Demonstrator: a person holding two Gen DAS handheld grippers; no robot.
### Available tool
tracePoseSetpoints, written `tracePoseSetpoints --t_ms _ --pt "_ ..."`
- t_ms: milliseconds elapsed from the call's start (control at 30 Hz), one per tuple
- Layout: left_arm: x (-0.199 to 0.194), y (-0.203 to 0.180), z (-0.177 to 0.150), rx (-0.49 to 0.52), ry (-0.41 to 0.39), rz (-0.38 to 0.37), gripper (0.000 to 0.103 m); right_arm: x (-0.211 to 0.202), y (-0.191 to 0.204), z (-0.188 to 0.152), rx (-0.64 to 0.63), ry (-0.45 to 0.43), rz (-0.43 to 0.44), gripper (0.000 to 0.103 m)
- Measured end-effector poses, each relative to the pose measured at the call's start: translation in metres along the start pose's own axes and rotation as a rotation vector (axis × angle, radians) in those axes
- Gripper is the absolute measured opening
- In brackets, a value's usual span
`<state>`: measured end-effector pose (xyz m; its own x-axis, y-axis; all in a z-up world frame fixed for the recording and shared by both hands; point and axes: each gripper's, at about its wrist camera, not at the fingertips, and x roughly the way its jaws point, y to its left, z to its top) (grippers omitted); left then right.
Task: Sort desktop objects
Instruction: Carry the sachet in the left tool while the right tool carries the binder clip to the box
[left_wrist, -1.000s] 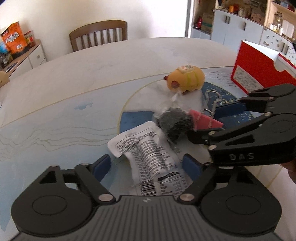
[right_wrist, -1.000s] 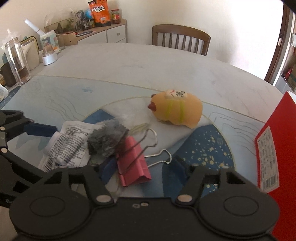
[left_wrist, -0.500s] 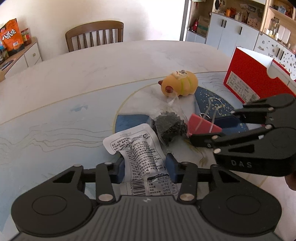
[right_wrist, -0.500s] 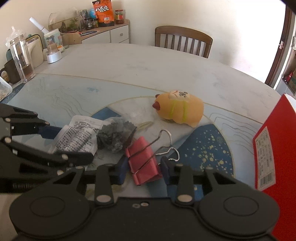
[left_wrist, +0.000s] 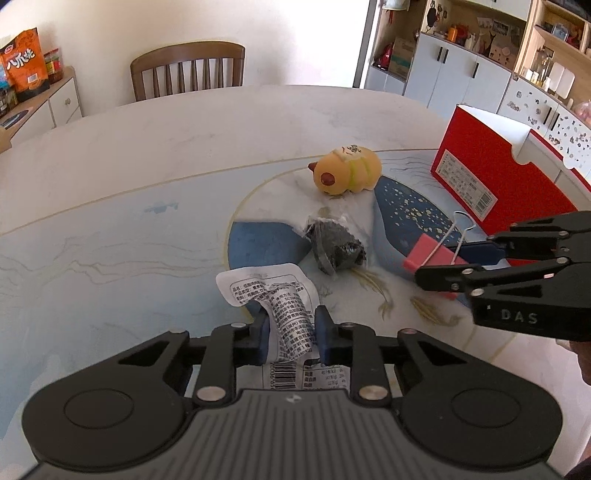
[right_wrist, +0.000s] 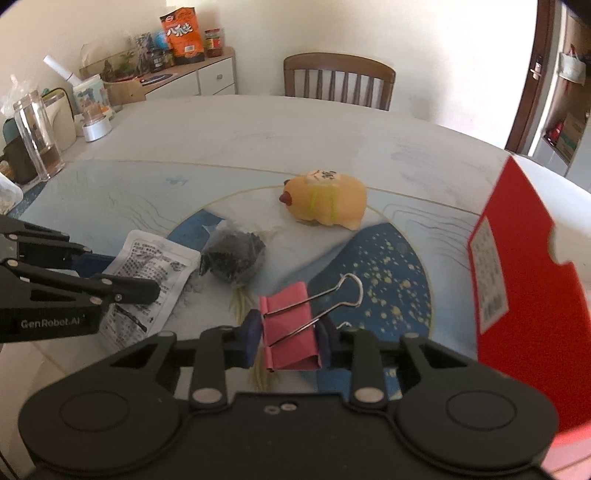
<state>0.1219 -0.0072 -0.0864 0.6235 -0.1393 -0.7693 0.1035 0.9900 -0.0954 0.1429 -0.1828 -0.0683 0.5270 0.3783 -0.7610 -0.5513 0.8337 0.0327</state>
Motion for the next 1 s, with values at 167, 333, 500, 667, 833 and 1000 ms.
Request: tracePoseSetpoints --t_ms 167,333,500,667,833,1000 --pt "-0.012 0.0 -0.004 -0.018 -0.009 -0.015 0.02 -0.015 0.0 -0.01 0.024 -0.006 -0.009 0.03" --pt "-0.023 -0.002 -0.006 -0.025 -0.022 -0.038 0.017 -0.032 0.0 -0.016 0.042 -0.015 -0.015 0.03" --pt "-0.036 -0.004 -0.006 -0.04 -0.044 -0.075 0.017 -0.047 0.0 -0.019 0.057 -0.032 -0.017 0.03" --pt "-0.051 -0.01 -0.003 -0.04 -0.073 -0.095 0.017 -0.063 0.0 -0.02 0.069 -0.057 -0.024 0.03" --pt "-0.064 -0.017 0.004 -0.037 -0.104 -0.122 0.017 -0.083 -0.007 -0.018 0.089 -0.092 -0.041 0.03" --pt "-0.073 -0.029 0.014 -0.017 -0.13 -0.151 0.017 -0.104 -0.018 -0.016 0.119 -0.12 -0.069 0.03"
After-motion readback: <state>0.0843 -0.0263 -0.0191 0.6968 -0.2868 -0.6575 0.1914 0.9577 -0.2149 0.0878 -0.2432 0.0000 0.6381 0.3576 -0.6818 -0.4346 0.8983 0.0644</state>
